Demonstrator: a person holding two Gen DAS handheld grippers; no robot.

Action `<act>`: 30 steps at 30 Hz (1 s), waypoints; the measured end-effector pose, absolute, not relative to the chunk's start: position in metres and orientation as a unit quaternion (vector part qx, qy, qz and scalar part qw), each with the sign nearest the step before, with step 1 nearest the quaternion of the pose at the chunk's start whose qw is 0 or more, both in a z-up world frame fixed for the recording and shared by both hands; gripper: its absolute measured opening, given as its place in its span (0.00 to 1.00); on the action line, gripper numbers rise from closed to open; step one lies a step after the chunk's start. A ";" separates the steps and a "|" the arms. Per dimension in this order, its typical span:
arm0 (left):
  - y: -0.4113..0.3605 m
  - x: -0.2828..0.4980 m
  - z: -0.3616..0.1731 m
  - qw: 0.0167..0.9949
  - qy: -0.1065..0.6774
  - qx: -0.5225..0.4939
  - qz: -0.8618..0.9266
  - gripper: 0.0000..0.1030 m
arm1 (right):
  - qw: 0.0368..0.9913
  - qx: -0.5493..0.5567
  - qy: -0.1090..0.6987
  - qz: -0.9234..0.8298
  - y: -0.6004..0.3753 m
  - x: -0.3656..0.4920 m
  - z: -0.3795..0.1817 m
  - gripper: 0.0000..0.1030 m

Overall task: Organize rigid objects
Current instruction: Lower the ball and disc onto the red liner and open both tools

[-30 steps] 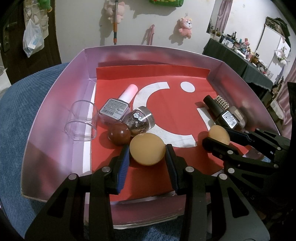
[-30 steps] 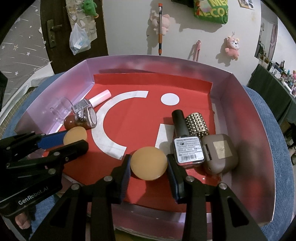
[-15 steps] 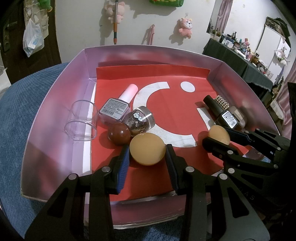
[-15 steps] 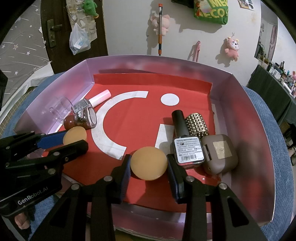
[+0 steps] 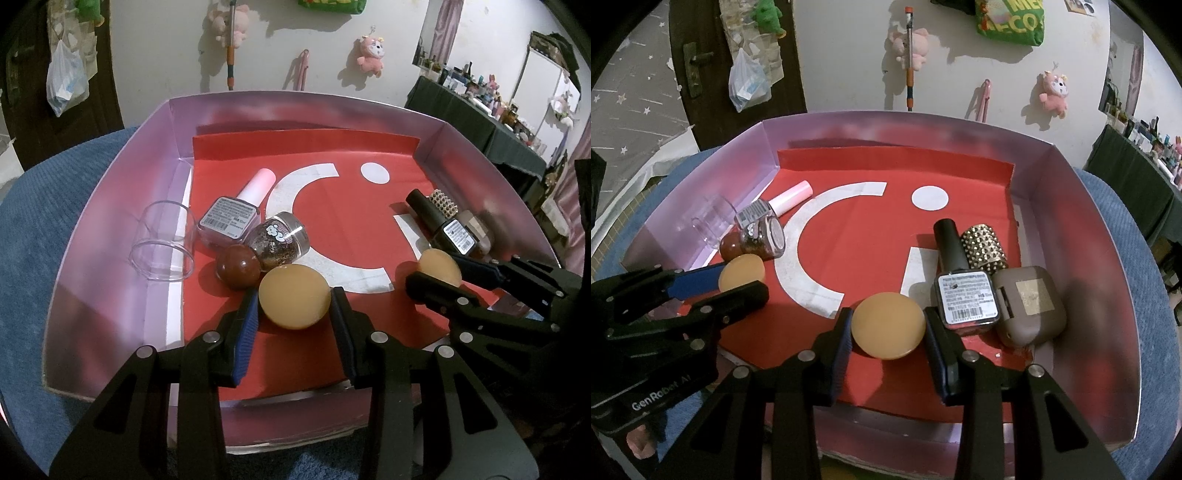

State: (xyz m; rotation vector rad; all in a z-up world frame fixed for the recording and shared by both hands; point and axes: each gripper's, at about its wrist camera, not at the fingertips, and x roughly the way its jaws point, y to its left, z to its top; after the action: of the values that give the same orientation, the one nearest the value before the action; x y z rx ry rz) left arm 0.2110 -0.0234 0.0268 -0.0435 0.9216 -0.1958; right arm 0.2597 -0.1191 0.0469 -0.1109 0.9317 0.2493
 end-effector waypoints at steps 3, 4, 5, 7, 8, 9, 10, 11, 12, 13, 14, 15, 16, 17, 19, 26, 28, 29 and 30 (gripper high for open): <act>-0.024 0.210 0.027 0.892 0.443 -0.018 -0.092 0.38 | 0.884 -0.046 0.450 0.122 -0.120 0.260 0.048 0.39; -0.024 0.210 0.027 0.892 0.443 -0.019 -0.093 0.40 | 0.884 -0.044 0.450 0.123 -0.121 0.260 0.048 0.39; -0.024 0.209 0.028 0.892 0.442 -0.021 -0.094 0.43 | 0.883 -0.042 0.450 0.123 -0.121 0.260 0.048 0.39; -0.024 0.208 0.029 0.893 0.439 -0.020 -0.093 0.47 | 0.883 -0.039 0.450 0.124 -0.123 0.259 0.049 0.39; -0.024 0.208 0.030 0.895 0.437 -0.018 -0.091 0.50 | 0.884 -0.038 0.450 0.125 -0.122 0.259 0.050 0.39; -0.025 0.206 0.032 0.897 0.432 -0.013 -0.088 0.51 | 0.884 -0.037 0.449 0.125 -0.123 0.259 0.050 0.39; -0.025 0.205 0.033 0.899 0.430 -0.010 -0.087 0.54 | 0.885 -0.038 0.447 0.124 -0.123 0.258 0.051 0.39; -0.026 0.204 0.033 0.900 0.427 -0.008 -0.086 0.57 | 0.886 -0.038 0.446 0.124 -0.123 0.257 0.051 0.39; -0.026 0.203 0.035 0.901 0.424 -0.007 -0.086 0.58 | 0.887 -0.038 0.444 0.124 -0.124 0.256 0.052 0.40; -0.026 0.202 0.036 0.902 0.423 -0.007 -0.086 0.58 | 0.888 -0.039 0.441 0.124 -0.123 0.255 0.054 0.41; -0.026 0.202 0.036 0.902 0.422 -0.007 -0.087 0.59 | 0.889 -0.039 0.440 0.125 -0.123 0.254 0.055 0.42; -0.025 0.201 0.037 0.903 0.422 -0.008 -0.087 0.59 | 0.889 -0.039 0.438 0.126 -0.124 0.253 0.056 0.44; -0.025 0.201 0.037 0.903 0.421 -0.008 -0.087 0.61 | 0.889 -0.039 0.437 0.127 -0.124 0.252 0.057 0.45; -0.025 0.200 0.038 0.904 0.420 -0.008 -0.086 0.63 | 0.890 -0.038 0.436 0.128 -0.123 0.250 0.058 0.46; -0.023 0.199 0.040 0.905 0.417 -0.010 -0.085 0.67 | 0.891 -0.038 0.434 0.126 -0.124 0.248 0.060 0.47; -0.019 0.190 0.043 0.908 0.411 -0.015 -0.083 0.69 | 0.901 -0.030 0.417 0.114 -0.132 0.239 0.073 0.55; -0.019 0.189 0.043 0.908 0.410 -0.014 -0.084 0.72 | 0.903 -0.029 0.413 0.112 -0.134 0.236 0.076 0.55; -0.019 0.187 0.044 0.909 0.409 -0.014 -0.083 0.74 | 0.904 -0.029 0.412 0.111 -0.134 0.234 0.078 0.55; -0.019 0.186 0.044 0.910 0.407 -0.013 -0.082 0.74 | 0.905 -0.029 0.411 0.111 -0.135 0.232 0.079 0.56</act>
State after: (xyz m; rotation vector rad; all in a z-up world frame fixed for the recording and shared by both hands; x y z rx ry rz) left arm 0.1855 -0.0190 0.0444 -0.0267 0.8400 -0.1698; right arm 0.2321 -0.1348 0.0793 -0.0589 0.8483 0.2284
